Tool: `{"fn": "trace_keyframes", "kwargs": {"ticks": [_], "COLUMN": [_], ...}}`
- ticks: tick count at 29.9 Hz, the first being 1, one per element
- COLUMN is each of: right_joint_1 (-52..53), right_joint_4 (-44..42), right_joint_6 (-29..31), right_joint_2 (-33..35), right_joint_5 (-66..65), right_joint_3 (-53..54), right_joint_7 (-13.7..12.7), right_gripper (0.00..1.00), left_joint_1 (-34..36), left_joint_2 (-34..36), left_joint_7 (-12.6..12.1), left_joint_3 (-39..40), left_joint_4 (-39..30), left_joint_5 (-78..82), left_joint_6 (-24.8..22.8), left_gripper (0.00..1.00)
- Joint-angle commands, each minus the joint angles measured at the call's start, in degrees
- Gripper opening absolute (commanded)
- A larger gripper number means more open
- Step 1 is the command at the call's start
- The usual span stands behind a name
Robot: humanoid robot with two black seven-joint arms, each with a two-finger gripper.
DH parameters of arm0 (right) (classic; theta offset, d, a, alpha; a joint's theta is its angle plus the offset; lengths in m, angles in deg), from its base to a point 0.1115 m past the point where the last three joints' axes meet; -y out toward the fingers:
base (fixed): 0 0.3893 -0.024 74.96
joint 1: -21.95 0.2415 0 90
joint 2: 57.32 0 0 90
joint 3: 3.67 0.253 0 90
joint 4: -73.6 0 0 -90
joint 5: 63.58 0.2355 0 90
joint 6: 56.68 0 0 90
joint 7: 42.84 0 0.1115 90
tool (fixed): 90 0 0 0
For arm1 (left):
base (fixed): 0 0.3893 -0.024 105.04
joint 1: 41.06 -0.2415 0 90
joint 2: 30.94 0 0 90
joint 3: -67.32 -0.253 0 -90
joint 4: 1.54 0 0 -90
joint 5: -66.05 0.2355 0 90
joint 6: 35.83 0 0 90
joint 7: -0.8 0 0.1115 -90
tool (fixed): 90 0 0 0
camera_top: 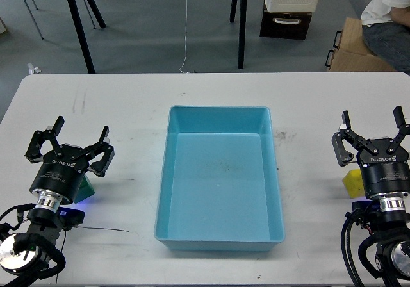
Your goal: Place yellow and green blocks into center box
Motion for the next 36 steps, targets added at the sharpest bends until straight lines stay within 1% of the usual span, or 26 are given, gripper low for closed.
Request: {"fn": "trace_keyframes", "kwargs": {"ticks": [1,12,16,18,20,23,25,26,28,31,32,34,36], "right_joint_1": [-0.03,0.50,4.27,7.43,11.21,16.48,20.00,22.01,25.88,32.29,34.41,39.76,45.82], "right_joint_4": [-0.02,-0.20,-0.37,-0.55,-1.33,-2.13,-2.22,-2.22,-2.65,-3.27,-3.79,-6.07,-8.97], "right_joint_6": [0.00,0.52,0.70,0.61,0.44,-0.53,-2.45,-4.03,-8.41,-17.99,-19.85,-21.01,-20.92], "right_joint_2": [0.00,0.00,0.00,0.70,4.99,11.41,14.93,17.03,20.20,26.43,28.81,33.99,37.96], "right_joint_5": [0.00,-0.35,-1.32,-3.85,-12.17,-31.58,-42.76,-47.68,-52.02,-53.96,-55.10,-59.74,-65.63], "right_joint_3": [-0.18,0.79,0.61,0.61,0.44,0.44,-0.35,-1.40,-5.16,-14.20,-17.63,-25.54,-33.63], "right_joint_7": [0.00,0.00,-0.08,0.00,0.00,0.09,0.09,0.09,0.18,0.88,1.23,3.68,7.81], "right_gripper": [0.98,0.98,0.98,0.98,0.98,0.98,0.98,0.98,0.98,0.98,0.98,0.98,0.96], "left_joint_1": [-0.02,0.16,0.24,0.24,0.24,0.24,0.24,0.24,0.24,0.33,0.24,0.24,0.16], "left_joint_2": [0.11,0.20,0.11,0.11,0.11,0.11,0.11,0.11,0.11,0.11,0.11,0.11,0.11], "left_joint_7": [0.00,0.00,0.00,0.00,0.00,0.00,0.00,0.00,0.00,0.00,0.00,0.00,0.00], "left_joint_3": [-0.05,0.21,0.21,0.21,0.21,0.21,0.21,0.21,0.21,0.21,0.21,0.21,0.21], "left_joint_4": [0.00,0.08,0.17,0.26,0.44,0.61,0.70,0.70,0.79,0.79,0.79,0.79,0.88], "left_joint_5": [0.00,0.00,0.00,0.00,0.00,0.00,0.00,0.00,0.00,0.00,0.00,-0.09,-0.09], "left_joint_6": [0.01,0.01,0.01,0.01,0.01,0.01,0.01,0.01,0.01,0.01,0.01,0.01,0.01], "left_gripper": [1.00,1.00,1.00,1.00,1.00,1.00,1.00,1.00,1.00,1.00,1.00,1.00,1.00]}}
